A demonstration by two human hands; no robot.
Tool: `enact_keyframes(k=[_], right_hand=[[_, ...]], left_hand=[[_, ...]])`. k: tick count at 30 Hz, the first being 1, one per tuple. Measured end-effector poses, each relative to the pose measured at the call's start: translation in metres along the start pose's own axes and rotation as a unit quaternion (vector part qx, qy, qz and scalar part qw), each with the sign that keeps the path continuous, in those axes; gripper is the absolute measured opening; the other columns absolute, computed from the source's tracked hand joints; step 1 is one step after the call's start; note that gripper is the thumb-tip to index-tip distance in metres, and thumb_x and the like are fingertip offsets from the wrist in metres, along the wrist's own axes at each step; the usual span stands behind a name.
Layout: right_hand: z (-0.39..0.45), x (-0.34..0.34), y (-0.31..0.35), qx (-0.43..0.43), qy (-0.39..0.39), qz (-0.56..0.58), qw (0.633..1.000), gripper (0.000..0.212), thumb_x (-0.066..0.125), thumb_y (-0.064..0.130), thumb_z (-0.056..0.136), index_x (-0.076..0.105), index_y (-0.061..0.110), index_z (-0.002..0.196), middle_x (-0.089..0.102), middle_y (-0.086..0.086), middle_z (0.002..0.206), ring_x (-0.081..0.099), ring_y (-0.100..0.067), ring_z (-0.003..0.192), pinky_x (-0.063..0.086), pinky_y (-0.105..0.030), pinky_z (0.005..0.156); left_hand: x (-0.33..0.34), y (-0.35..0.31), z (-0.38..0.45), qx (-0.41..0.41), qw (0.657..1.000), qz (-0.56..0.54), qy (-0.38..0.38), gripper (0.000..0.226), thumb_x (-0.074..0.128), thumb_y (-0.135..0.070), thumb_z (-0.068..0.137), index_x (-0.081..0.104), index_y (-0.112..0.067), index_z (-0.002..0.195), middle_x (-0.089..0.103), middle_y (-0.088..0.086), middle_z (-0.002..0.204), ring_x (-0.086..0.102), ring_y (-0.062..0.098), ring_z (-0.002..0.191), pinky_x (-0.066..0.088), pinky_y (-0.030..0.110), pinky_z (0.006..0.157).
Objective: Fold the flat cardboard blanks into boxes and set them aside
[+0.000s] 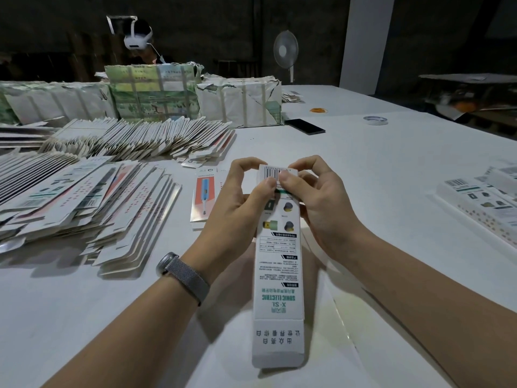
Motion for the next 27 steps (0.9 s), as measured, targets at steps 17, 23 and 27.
enact_keyframes(k=[17, 23, 27], right_hand=[[-0.017, 0.018, 0.005, 0.050, 0.141, -0.326, 0.933, 0.099, 0.073, 0.054, 0.063, 0.031, 0.040, 0.152, 0.058, 0.027, 0.103, 0.062, 0.011, 0.082, 0.050, -0.017, 0.075], [-0.014, 0.014, 0.011, 0.053, 0.103, -0.343, 0.932, 0.094, 0.063, 0.045, 0.064, 0.032, 0.036, 0.152, 0.060, 0.021, 0.106, 0.068, -0.004, 0.080, 0.056, -0.024, 0.070], [-0.015, 0.003, 0.029, 0.025, 0.045, -0.369, 0.928, 0.076, 0.060, 0.045, 0.064, 0.049, 0.038, 0.139, 0.055, 0.018, 0.103, 0.066, -0.008, 0.087, 0.057, -0.031, 0.079]], left_hand=[[-0.022, -0.008, -0.004, 0.039, 0.983, 0.091, -0.152, 0.027, 0.060, -0.055, 0.093, 0.051, -0.030, 0.100, 0.076, 0.002, 0.081, 0.074, 0.027, 0.068, 0.060, 0.049, 0.063], [-0.021, -0.004, 0.001, 0.040, 0.984, 0.094, -0.146, 0.020, 0.042, -0.045, 0.104, 0.051, -0.027, 0.104, 0.063, -0.006, 0.058, 0.057, 0.008, 0.048, 0.047, 0.022, 0.044], [-0.025, 0.006, 0.005, 0.026, 0.983, 0.123, -0.135, 0.020, 0.033, -0.034, 0.111, 0.048, -0.022, 0.114, 0.047, -0.004, 0.050, 0.039, 0.005, 0.040, 0.034, 0.019, 0.042]])
Point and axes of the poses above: each hand's wrist, its own z-axis towards the middle knuckle, its own x-axis out of the palm, y = z × x, the point moved 7 cm from there along z, towards the middle knuckle
